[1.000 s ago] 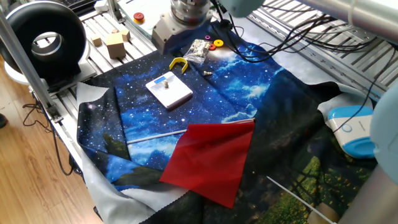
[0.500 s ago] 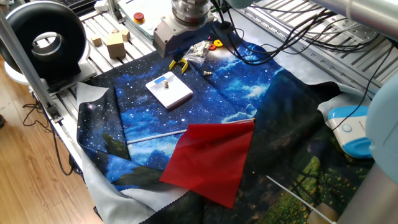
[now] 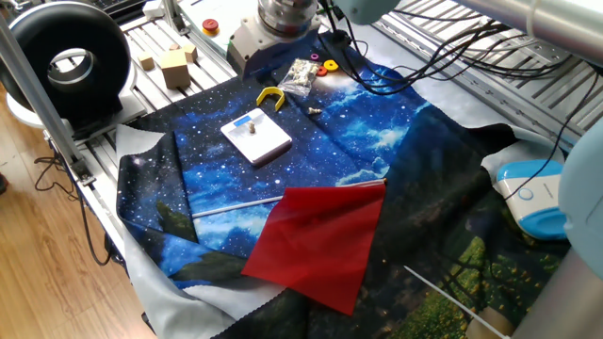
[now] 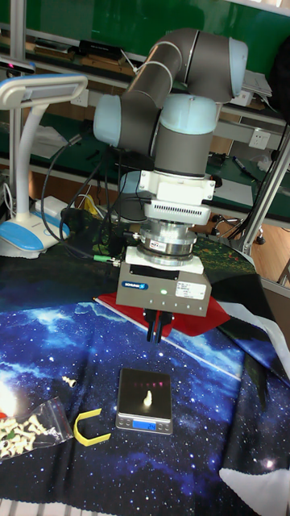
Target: Remove the object from the scale
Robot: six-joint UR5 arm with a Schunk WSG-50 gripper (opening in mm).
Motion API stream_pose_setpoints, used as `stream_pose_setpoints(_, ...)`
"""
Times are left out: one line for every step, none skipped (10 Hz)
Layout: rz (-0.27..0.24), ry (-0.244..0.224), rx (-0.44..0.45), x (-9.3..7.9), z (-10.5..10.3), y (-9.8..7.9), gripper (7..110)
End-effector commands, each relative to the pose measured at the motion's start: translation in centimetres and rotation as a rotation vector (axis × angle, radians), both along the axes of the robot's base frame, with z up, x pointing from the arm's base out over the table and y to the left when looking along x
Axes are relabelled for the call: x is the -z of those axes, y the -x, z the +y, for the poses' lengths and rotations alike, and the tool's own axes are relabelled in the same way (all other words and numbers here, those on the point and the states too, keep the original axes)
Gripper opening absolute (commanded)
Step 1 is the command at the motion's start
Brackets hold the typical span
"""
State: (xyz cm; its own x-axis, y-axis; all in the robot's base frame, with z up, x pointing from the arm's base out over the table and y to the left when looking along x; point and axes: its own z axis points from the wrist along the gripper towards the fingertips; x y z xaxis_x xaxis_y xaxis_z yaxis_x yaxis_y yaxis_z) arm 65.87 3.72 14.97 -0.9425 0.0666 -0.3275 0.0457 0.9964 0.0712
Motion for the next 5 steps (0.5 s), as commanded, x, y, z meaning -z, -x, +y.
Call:
stream_pose_setpoints(-0.016, -0.013, -0.002, -0.3, 0.2, -0.4, 7)
stream_pose_setpoints(0.002, -0.041, -0.018, -0.2, 1.0, 0.1, 7)
stream_pose_setpoints(-0.003, -0.034, -0.059, 0.6, 1.2, -1.2, 7)
stream_pose_setpoints(-0.002, -0.041, -0.052, 3.2, 1.6, -4.3, 7)
stream_pose_setpoints(0.017, -0.07, -0.02, 5.8, 2.4, -5.7, 7)
